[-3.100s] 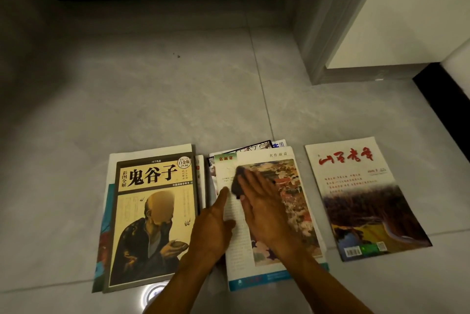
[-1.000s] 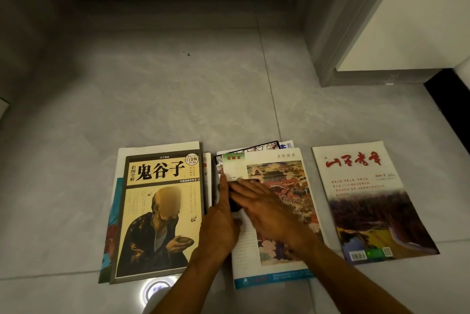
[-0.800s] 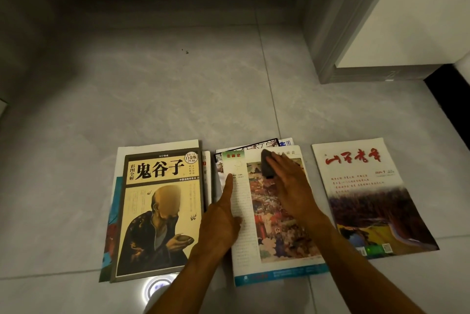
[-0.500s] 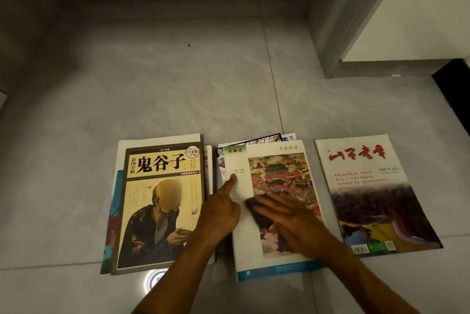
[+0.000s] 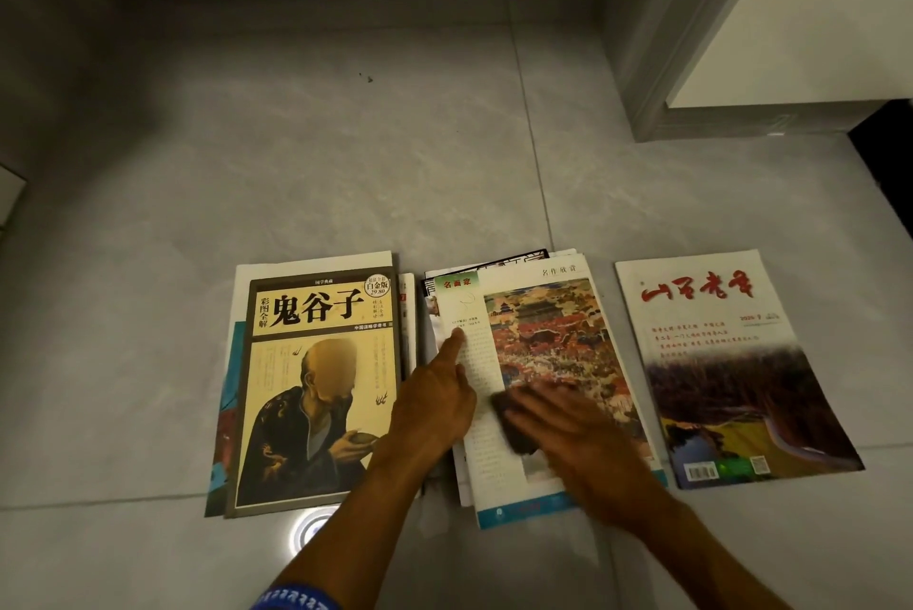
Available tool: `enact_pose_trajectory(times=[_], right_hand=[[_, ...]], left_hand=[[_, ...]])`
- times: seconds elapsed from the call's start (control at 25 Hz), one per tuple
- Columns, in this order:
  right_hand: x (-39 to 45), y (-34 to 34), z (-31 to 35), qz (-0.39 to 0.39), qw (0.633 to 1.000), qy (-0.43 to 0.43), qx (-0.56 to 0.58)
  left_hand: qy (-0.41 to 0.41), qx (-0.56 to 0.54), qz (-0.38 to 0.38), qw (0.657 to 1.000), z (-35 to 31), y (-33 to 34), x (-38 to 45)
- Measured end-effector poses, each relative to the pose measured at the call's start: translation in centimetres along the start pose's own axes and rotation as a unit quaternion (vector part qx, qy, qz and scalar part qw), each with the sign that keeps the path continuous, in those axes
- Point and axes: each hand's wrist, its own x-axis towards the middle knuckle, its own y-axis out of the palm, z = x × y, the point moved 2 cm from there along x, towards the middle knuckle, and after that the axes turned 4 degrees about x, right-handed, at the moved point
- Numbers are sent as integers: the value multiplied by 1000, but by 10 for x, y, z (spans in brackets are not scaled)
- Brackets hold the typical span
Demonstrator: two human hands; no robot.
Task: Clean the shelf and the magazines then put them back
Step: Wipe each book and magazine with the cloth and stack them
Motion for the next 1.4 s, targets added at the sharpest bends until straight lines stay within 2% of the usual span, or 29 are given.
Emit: enact_pose_trajectory(times=[0.04, 0.12, 0.16, 0.2, 0.24, 0.32, 0.4, 0.44, 0.48, 0.52, 0.6, 0.64, 0.68, 0.76, 0.84, 0.88, 1.0, 1.08, 1.16, 1.28, 1.4], right_hand=[[-6, -3, -19, -20, 997, 70, 17], [-12, -7, -22, -69, 967, 230, 84], [-13, -3, -6, -91, 957, 261, 92], [-15, 8, 18, -101, 960, 247, 86], [-19, 20, 46, -100, 975, 184, 70], [-33, 37, 91, -69, 996, 1, 54], [-42, 36, 84, -38, 993, -95, 53], [-41, 32, 68, -43, 994, -95, 42], [-39, 24, 50, -47, 996, -59, 50], [-36, 16, 31, -61, 995, 16, 76], [-29, 4, 12, -95, 968, 188, 133], [-26, 4, 20, -105, 960, 218, 143], [-25, 9, 36, -103, 965, 203, 130], [-27, 14, 68, -81, 988, 78, 110], [-10, 7, 48, -54, 993, 11, 103], [8, 2, 27, -62, 993, 23, 94], [71, -13, -22, -102, 984, 139, 48], [110, -15, -27, -88, 979, 178, 36], [135, -19, -25, -101, 973, 190, 80], [121, -15, -16, -139, 971, 140, 132], [61, -1, 3, -94, 986, 40, 132]], left_hand=[[1, 1, -2, 1000, 1, 0, 0], [0, -8, -2, 1000, 4, 1, 0], [-2, -12, -1, 1000, 4, 2, 0], [-1, -10, -1, 1000, 3, 3, 0], [0, -2, -2, 1000, 2, 4, 0], [3, 15, -5, 1000, 1, 4, 2], [8, 19, 1, 1000, 0, 6, 2], [10, 14, 1, 1000, 0, 6, 2], [9, 8, 0, 1000, 0, 6, 1], [10, 5, -4, 1000, 1, 6, 1], [7, 13, -12, 1000, 3, 6, 0], [7, 19, -15, 1000, 5, 7, -1], [7, 23, -16, 1000, 6, 9, -1], [8, 26, -12, 1000, 5, 11, -1], [15, 20, -11, 1000, 3, 10, -1], [17, 13, -11, 1000, 2, 8, 0], [20, -4, 10, 1000, 6, 9, 1], [15, -11, 40, 999, 5, 12, 1], [14, 2, 77, 997, 2, 16, 0], [13, 22, 68, 997, 1, 21, -2], [6, -7, 61, 998, -1, 22, -1]])
